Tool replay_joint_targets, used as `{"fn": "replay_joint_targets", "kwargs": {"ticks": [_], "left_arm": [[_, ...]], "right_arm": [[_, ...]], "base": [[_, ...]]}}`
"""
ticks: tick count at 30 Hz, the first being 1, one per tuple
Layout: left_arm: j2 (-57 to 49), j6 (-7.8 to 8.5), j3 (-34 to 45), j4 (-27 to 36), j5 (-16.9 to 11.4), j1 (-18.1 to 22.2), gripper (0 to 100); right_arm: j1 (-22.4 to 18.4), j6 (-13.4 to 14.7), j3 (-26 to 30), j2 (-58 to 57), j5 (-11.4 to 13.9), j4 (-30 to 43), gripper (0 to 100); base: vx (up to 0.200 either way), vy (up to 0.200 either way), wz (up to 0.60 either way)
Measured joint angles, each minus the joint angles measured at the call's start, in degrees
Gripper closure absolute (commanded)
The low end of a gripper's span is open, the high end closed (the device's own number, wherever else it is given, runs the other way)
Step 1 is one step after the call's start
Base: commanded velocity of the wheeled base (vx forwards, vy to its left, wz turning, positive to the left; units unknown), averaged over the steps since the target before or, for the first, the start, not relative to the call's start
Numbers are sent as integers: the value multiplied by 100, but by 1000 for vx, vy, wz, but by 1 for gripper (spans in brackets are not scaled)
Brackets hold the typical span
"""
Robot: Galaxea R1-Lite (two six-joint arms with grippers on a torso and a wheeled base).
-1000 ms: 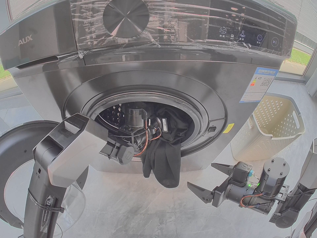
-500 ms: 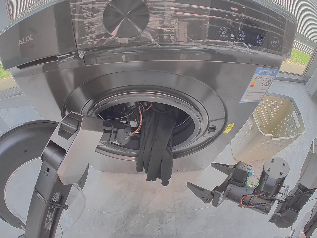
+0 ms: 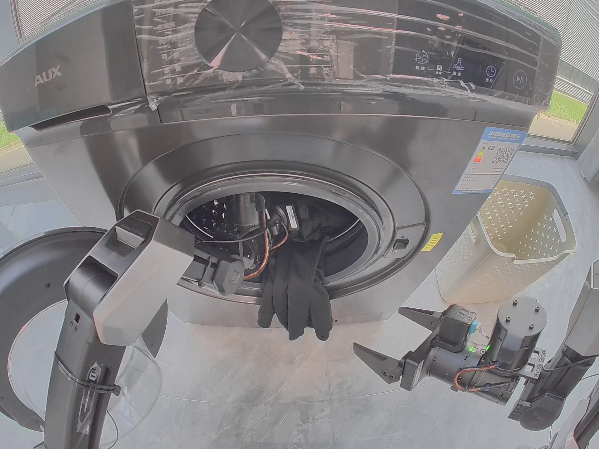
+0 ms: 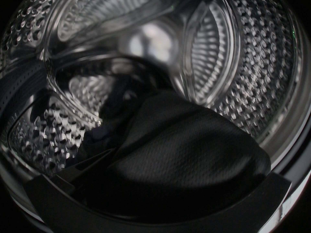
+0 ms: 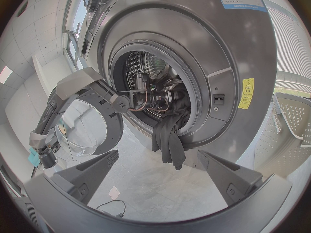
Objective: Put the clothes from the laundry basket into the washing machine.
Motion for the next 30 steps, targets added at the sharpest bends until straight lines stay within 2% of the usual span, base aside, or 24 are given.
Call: {"fn": "replay_joint_targets", "kwargs": {"ticks": [4,9,14,15,20,24,30], "left_arm": [[-356,57,886,148,-268,-106,0],[-645,374,1625,187,-629,-206,0],[-653,460,1810,84,-689,-285,0],[-634,479,1810,71,-689,-296,100],[-478,577,1690,40,-720,-361,100],[-380,561,1449,52,-688,-366,100],[-267,306,1000,35,-508,-311,100]], "right_arm": [[2,0,2,0,-4,2,0],[7,0,-1,-1,-6,2,0],[11,-2,-4,-6,-6,0,0],[11,-5,-6,-6,-6,2,0],[11,-5,-15,-6,-6,2,0],[11,-7,-15,-11,-6,2,0],[11,-7,-15,-17,-6,2,0]], "base": [[0,0,0],[0,0,0],[0,0,0],[0,0,0],[0,0,0],[0,0,0],[0,0,0]]}}
